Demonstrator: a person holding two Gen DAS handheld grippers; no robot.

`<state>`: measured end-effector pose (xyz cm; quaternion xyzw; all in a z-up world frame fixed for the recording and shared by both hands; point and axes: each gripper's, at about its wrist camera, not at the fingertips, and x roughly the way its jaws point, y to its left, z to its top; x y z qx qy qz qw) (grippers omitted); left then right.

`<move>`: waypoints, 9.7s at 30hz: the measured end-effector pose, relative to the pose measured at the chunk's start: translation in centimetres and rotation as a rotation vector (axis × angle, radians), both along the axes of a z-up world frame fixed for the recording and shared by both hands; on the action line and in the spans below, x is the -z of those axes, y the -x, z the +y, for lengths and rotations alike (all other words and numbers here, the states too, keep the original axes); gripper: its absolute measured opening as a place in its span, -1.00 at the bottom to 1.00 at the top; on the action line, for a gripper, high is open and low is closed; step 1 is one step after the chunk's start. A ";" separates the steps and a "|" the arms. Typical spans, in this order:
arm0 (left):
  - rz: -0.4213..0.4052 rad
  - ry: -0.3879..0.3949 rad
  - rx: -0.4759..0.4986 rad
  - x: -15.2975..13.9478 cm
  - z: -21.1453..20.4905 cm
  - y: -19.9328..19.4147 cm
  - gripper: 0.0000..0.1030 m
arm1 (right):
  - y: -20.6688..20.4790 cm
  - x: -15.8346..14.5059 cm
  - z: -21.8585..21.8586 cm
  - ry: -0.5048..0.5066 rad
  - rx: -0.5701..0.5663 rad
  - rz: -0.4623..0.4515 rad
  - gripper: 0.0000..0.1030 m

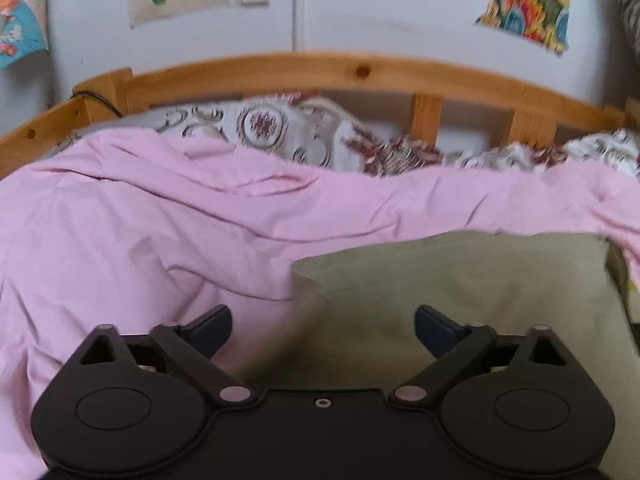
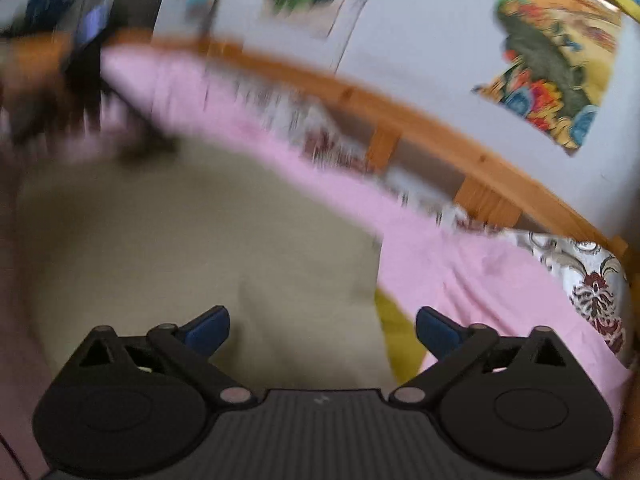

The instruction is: Fold large clothes

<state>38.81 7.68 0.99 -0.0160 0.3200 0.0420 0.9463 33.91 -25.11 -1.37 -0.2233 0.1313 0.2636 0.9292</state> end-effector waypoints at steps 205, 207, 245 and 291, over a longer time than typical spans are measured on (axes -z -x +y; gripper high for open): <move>-0.192 0.084 0.755 -3.3 -21.4 10.6 -0.86 | 9.3 7.1 1.3 -0.389 0.334 0.027 0.89; -0.155 0.101 0.802 -2.1 -22.2 9.8 -0.86 | 9.7 7.0 -0.4 -0.318 0.386 -0.014 0.86; 0.008 0.302 1.194 1.7 -25.7 9.3 -0.16 | 7.6 8.9 -12.0 -0.763 0.504 0.139 -0.94; -0.253 0.037 0.179 3.0 -20.8 4.5 0.89 | 9.6 7.3 -8.4 -0.662 0.499 -0.171 0.22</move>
